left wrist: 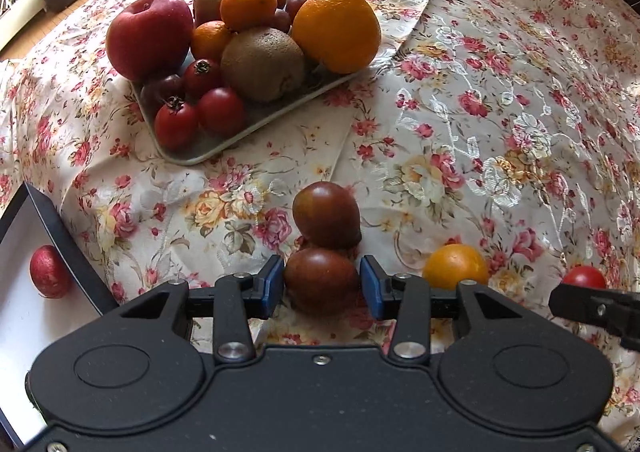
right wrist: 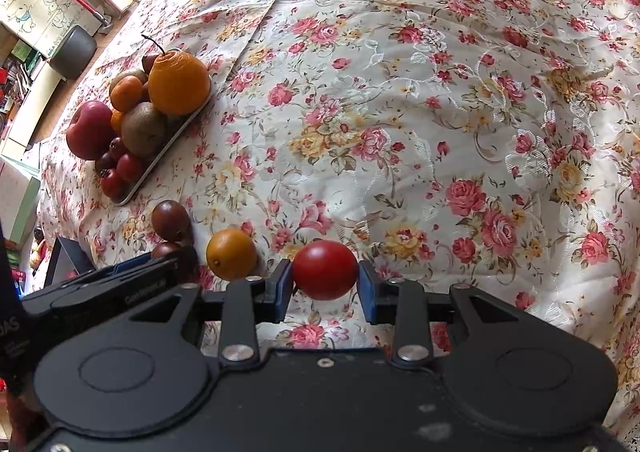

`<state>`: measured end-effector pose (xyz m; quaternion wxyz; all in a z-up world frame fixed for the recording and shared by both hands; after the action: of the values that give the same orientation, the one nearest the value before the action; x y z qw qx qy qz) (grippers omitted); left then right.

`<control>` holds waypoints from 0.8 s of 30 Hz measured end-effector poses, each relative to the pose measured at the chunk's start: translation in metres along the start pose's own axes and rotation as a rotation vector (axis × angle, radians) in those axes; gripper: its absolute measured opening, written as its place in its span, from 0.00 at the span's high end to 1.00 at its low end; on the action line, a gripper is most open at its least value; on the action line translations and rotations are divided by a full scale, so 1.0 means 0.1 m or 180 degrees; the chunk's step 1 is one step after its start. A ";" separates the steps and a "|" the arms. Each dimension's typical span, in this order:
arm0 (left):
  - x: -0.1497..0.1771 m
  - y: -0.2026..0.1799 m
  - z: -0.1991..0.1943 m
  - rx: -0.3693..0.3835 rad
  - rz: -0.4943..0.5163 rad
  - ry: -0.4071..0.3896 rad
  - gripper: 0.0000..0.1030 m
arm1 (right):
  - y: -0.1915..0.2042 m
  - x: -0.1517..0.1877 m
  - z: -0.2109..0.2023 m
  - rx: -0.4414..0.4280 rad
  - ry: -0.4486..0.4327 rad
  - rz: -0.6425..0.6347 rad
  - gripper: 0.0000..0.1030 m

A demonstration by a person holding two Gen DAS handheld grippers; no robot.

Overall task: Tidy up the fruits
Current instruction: 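Close the right tool on a red tomato while the left tool grasps a dark brown plum, then carry the plum and tomato into the white box and open both tools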

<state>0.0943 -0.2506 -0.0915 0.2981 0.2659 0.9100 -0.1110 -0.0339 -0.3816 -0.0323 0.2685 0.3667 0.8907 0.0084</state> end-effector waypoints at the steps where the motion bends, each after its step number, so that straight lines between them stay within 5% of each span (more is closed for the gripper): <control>1: 0.00 -0.01 0.01 -0.0002 0.0011 0.0000 0.51 | 0.01 0.00 0.00 -0.0004 0.0004 -0.0006 0.66; 12: -0.04 0.20 -0.15 0.0124 -0.0390 0.0067 0.54 | 0.14 0.04 -0.04 -0.0062 0.0001 -0.0109 0.66; 24: -0.03 1.11 -0.72 -0.0388 -0.0633 -0.0053 0.54 | 0.69 0.23 -0.12 -0.0247 0.0077 -0.0495 0.66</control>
<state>0.1226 -0.1331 -0.0369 0.3088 0.1547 0.9344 -0.0867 -0.0085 -0.3142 -0.0186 0.2716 0.2857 0.9187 0.0264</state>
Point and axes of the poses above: each gripper's, at about its wrist camera, not at the fingertips, and z roughly the way its jaws point, y to its left, x to its underside, the point moved 5 cm from there along z, roughly the way its jaws point, and after that the axes turned 14 degrees about -y, right-handed, at the moved point
